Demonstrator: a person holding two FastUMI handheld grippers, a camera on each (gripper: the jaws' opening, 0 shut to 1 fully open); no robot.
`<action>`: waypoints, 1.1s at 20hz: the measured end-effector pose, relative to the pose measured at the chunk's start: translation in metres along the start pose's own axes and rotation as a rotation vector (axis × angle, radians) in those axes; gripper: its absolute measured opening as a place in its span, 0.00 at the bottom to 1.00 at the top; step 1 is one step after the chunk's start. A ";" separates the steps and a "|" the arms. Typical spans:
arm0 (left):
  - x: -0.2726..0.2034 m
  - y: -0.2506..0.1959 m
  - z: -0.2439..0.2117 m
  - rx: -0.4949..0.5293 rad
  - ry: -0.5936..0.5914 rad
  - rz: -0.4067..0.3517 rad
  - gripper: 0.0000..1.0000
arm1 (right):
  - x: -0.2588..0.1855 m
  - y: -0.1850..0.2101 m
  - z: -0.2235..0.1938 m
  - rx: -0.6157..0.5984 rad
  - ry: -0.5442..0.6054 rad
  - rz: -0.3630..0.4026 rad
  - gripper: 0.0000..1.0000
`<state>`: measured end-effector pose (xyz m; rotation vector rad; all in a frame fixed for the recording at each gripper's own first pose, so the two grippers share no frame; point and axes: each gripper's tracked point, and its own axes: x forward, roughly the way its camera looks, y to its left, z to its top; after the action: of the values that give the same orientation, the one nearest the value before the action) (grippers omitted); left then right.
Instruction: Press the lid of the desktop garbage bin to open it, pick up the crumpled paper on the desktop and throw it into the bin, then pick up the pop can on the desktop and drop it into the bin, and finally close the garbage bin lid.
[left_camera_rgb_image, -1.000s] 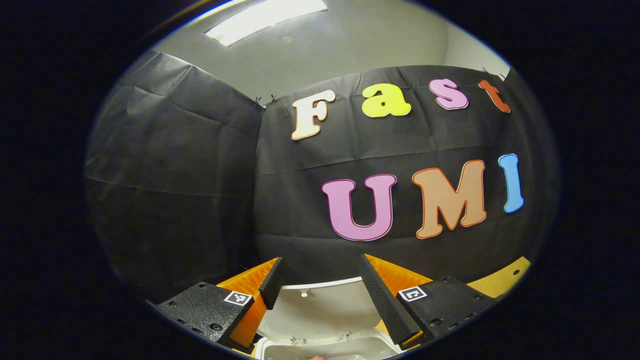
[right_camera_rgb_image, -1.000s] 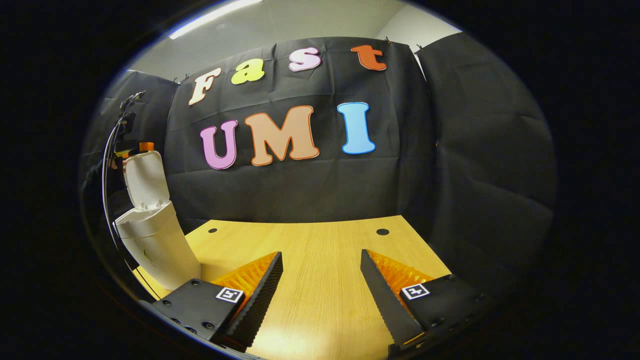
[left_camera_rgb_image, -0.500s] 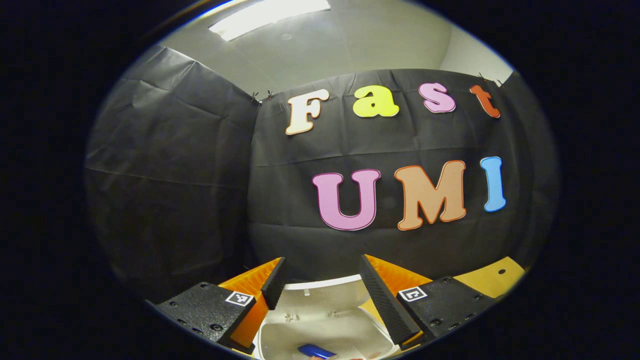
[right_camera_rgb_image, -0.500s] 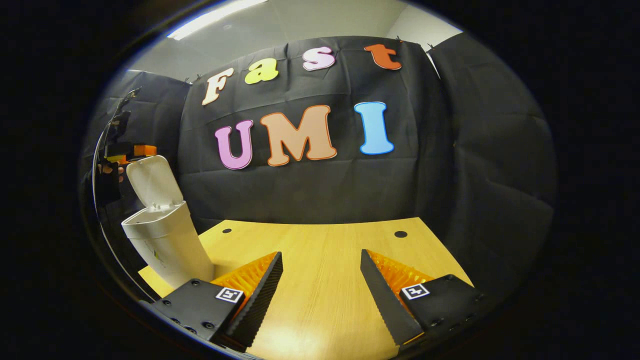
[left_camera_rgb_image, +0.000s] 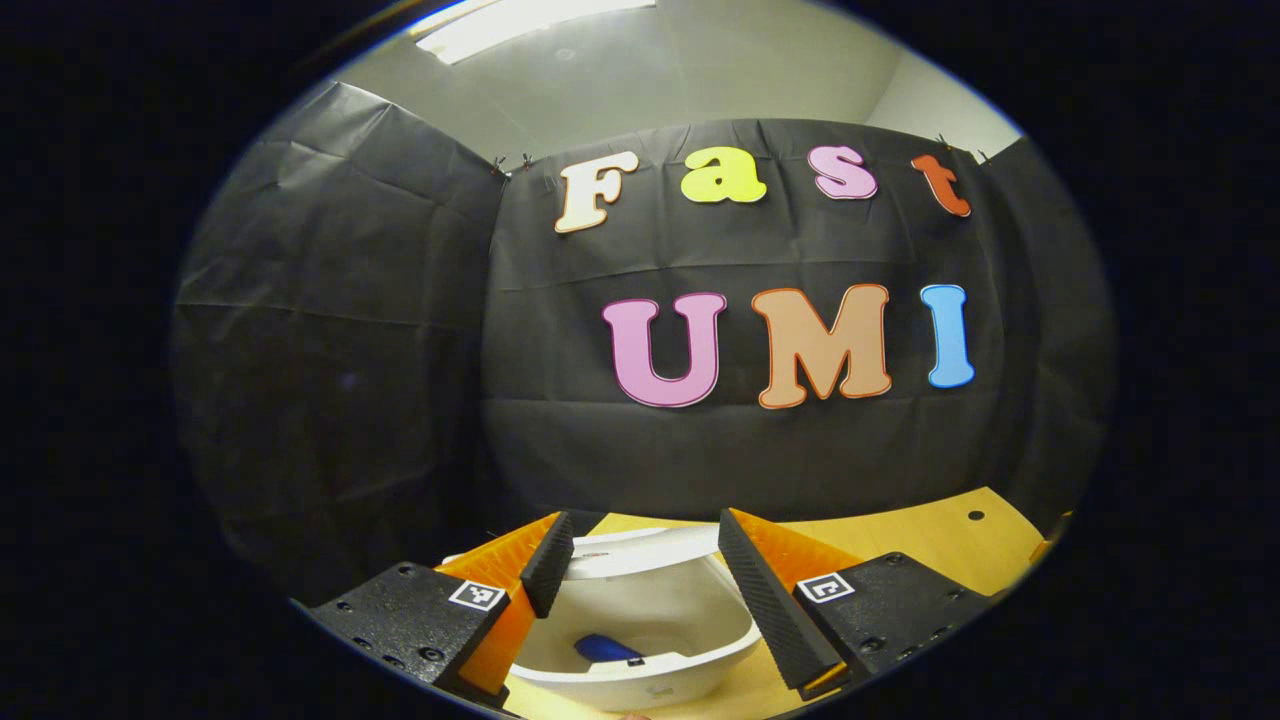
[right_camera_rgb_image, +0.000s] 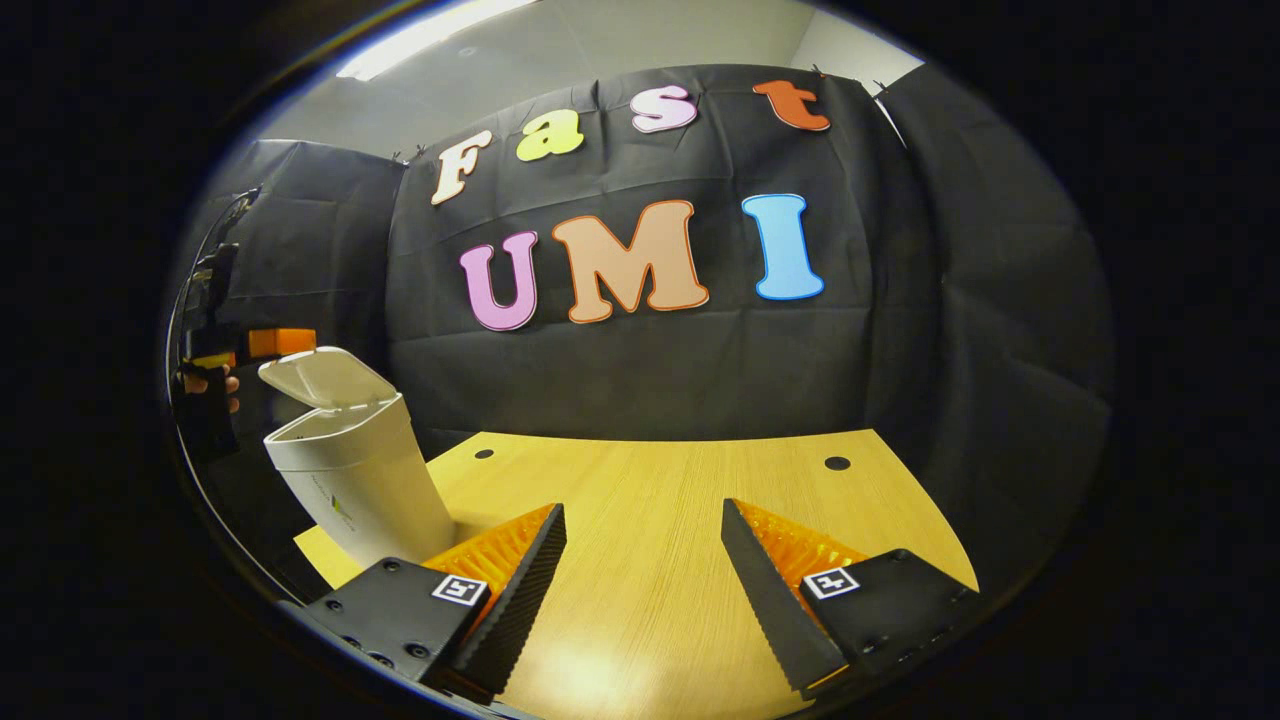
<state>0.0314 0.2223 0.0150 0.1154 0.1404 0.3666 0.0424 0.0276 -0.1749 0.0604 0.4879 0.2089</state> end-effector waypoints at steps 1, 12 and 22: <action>-0.003 -0.001 -0.005 0.000 0.002 -0.001 0.90 | -0.001 0.001 -0.001 -0.002 0.002 0.002 0.98; -0.017 -0.007 -0.057 0.009 0.069 -0.013 0.90 | -0.006 0.002 -0.008 -0.020 0.020 0.008 0.98; -0.017 -0.019 -0.092 0.049 0.193 -0.068 0.92 | -0.002 0.005 -0.016 -0.022 0.048 0.022 0.98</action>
<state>0.0076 0.2066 -0.0764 0.1235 0.3437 0.3063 0.0318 0.0318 -0.1877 0.0396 0.5332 0.2380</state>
